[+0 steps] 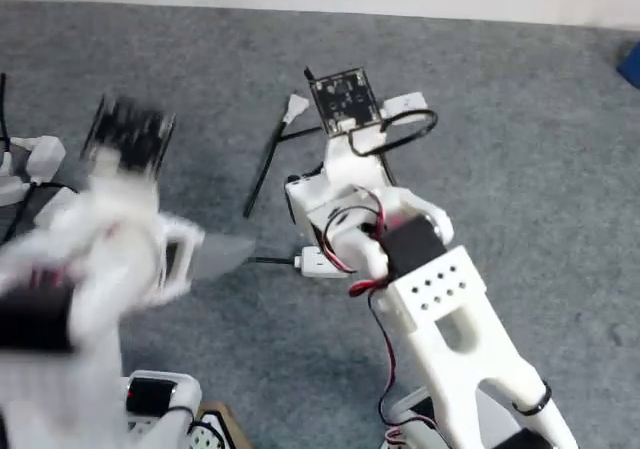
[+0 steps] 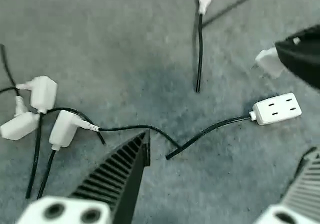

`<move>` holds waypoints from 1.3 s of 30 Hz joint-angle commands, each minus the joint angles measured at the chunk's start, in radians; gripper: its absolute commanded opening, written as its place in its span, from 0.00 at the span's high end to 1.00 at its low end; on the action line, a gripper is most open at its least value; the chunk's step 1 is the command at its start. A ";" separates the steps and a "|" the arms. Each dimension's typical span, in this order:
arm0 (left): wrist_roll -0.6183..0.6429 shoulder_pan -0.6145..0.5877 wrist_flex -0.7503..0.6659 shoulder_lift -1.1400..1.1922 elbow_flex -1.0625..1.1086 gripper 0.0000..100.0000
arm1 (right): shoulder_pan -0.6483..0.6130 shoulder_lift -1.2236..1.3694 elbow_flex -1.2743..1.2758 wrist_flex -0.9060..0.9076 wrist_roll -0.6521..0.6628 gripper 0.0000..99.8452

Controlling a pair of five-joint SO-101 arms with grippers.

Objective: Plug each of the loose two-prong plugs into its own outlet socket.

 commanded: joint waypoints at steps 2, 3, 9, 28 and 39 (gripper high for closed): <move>-0.046 0.018 0.008 0.119 -0.048 0.57 | 0.059 -0.105 0.033 -0.091 -0.017 0.99; -0.057 0.018 -0.009 0.130 -0.008 0.57 | 0.062 -0.122 0.025 -0.073 -0.046 0.99; -0.058 0.077 -0.221 0.150 0.209 0.53 | 0.022 -0.117 -0.091 0.097 -0.098 0.99; -0.058 0.180 -0.497 0.154 0.394 0.53 | -0.041 0.128 -0.498 0.530 -0.192 0.99; -0.080 0.137 -0.542 0.156 0.395 0.53 | -0.056 0.134 -0.487 0.550 -0.158 0.99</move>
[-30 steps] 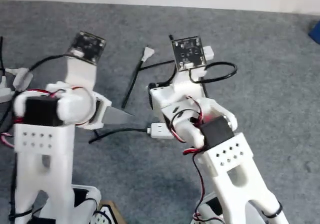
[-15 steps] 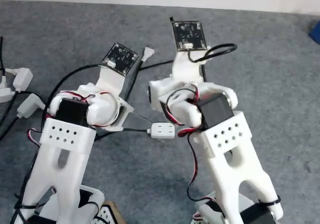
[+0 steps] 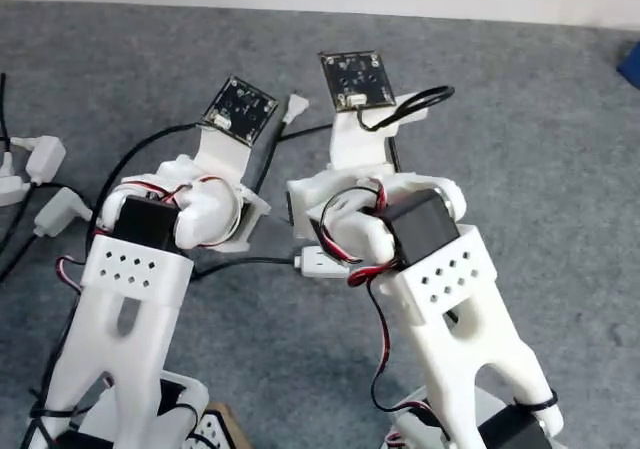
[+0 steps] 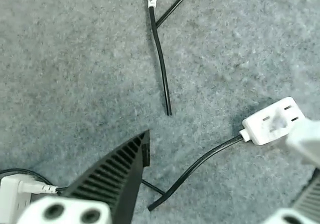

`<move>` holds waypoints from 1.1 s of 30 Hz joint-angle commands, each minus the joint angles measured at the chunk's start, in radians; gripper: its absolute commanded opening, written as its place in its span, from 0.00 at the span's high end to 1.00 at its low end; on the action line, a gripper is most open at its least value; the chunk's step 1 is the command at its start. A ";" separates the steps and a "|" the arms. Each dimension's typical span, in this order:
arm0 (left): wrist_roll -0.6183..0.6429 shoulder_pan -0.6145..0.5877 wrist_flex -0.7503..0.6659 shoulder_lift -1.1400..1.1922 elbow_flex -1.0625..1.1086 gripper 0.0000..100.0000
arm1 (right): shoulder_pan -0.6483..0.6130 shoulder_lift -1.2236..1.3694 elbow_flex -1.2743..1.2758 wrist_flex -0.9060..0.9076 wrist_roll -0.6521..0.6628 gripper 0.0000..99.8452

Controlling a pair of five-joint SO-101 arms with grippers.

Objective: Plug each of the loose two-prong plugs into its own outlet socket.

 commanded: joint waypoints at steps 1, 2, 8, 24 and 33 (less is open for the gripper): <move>-0.040 -0.038 -0.026 0.002 -0.004 0.53 | -0.012 -0.004 -0.039 0.025 0.026 0.99; -0.044 -0.039 -0.026 0.002 -0.004 0.53 | -0.010 -0.004 -0.039 0.027 0.026 0.99; -0.048 -0.053 -0.025 0.002 -0.004 0.53 | -0.010 -0.002 -0.038 0.027 0.029 0.99; -0.048 -0.349 -0.074 -0.008 -0.004 0.53 | 0.183 0.154 0.110 -0.061 0.060 0.99; -0.048 -0.530 -0.170 -0.007 0.036 0.53 | 0.189 0.150 0.285 -0.191 -0.035 0.99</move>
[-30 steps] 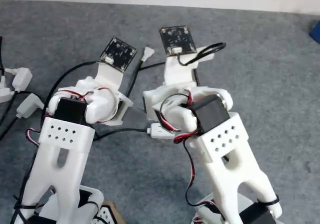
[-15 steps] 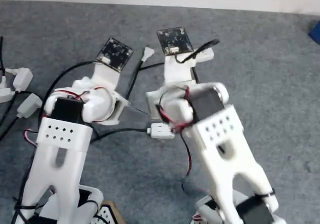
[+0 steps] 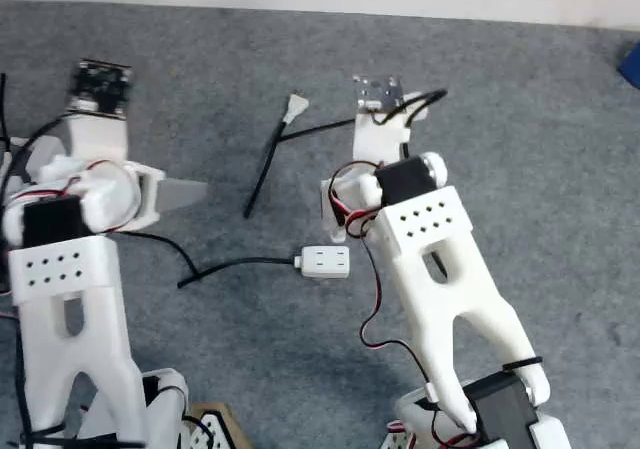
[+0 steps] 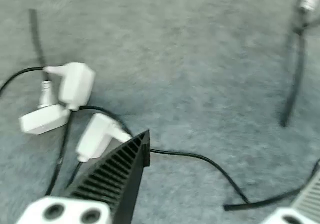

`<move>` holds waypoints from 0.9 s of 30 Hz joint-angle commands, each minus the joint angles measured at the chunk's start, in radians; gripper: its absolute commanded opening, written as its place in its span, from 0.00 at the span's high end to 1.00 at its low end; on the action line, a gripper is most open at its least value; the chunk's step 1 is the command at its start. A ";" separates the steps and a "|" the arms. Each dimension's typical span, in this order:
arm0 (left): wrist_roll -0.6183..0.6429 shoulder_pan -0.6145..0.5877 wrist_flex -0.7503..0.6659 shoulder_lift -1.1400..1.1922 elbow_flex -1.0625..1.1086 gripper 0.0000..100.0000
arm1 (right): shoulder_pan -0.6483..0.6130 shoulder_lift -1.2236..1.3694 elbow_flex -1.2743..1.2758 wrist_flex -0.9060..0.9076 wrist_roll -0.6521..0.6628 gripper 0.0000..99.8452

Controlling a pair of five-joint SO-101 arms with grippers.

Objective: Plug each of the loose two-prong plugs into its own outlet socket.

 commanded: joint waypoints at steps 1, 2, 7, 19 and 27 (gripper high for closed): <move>-0.008 -0.056 -0.100 -0.007 0.039 0.53 | 0.018 -0.028 0.074 -0.071 -0.025 0.99; -0.008 -0.062 -0.126 -0.007 0.061 0.53 | 0.018 -0.028 0.096 -0.084 -0.021 0.99; -0.009 -0.079 -0.192 -0.007 0.130 0.53 | 0.056 -0.030 0.136 -0.108 -0.020 0.99; -0.009 -0.088 -0.184 -0.008 0.130 0.53 | 0.062 -0.030 0.219 -0.203 -0.020 0.99; -0.009 -0.096 -0.189 -0.008 0.130 0.53 | 0.065 -0.030 0.280 -0.254 0.006 0.99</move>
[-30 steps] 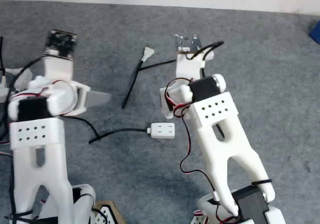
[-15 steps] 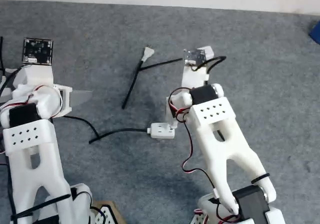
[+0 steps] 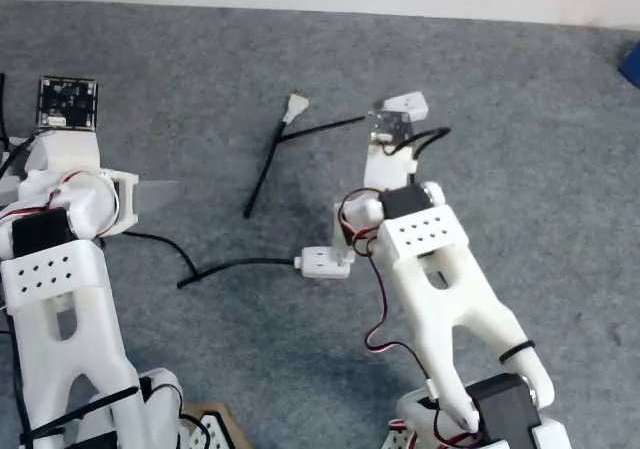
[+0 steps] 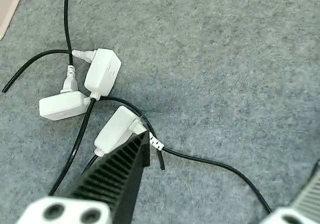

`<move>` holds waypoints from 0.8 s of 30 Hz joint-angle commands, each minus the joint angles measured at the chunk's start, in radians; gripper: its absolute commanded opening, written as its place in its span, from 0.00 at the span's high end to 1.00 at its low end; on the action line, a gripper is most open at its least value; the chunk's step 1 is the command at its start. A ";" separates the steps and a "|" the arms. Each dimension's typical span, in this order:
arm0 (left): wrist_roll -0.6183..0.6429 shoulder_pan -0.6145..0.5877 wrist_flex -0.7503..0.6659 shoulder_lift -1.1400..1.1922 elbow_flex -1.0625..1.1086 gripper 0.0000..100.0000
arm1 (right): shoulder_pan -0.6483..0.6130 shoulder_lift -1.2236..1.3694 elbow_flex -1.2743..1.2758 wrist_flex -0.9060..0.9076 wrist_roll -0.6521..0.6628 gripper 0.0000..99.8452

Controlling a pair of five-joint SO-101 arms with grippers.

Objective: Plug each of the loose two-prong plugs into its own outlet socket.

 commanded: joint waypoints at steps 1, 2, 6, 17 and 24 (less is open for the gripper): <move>-0.009 -0.007 -0.015 -0.008 -0.005 0.53 | 0.016 -0.028 -0.001 -0.016 0.014 0.99; -0.009 -0.007 -0.015 -0.008 -0.005 0.53 | 0.016 -0.028 -0.001 -0.018 0.014 0.99; -0.009 -0.007 -0.014 -0.007 -0.005 0.53 | 0.012 -0.021 -0.001 -0.021 0.015 0.99; -0.009 -0.007 -0.014 -0.007 -0.007 0.53 | 0.010 -0.022 0.157 -0.124 0.040 0.99; -0.009 -0.007 -0.014 -0.007 -0.007 0.53 | -0.004 -0.028 0.180 -0.124 0.043 0.99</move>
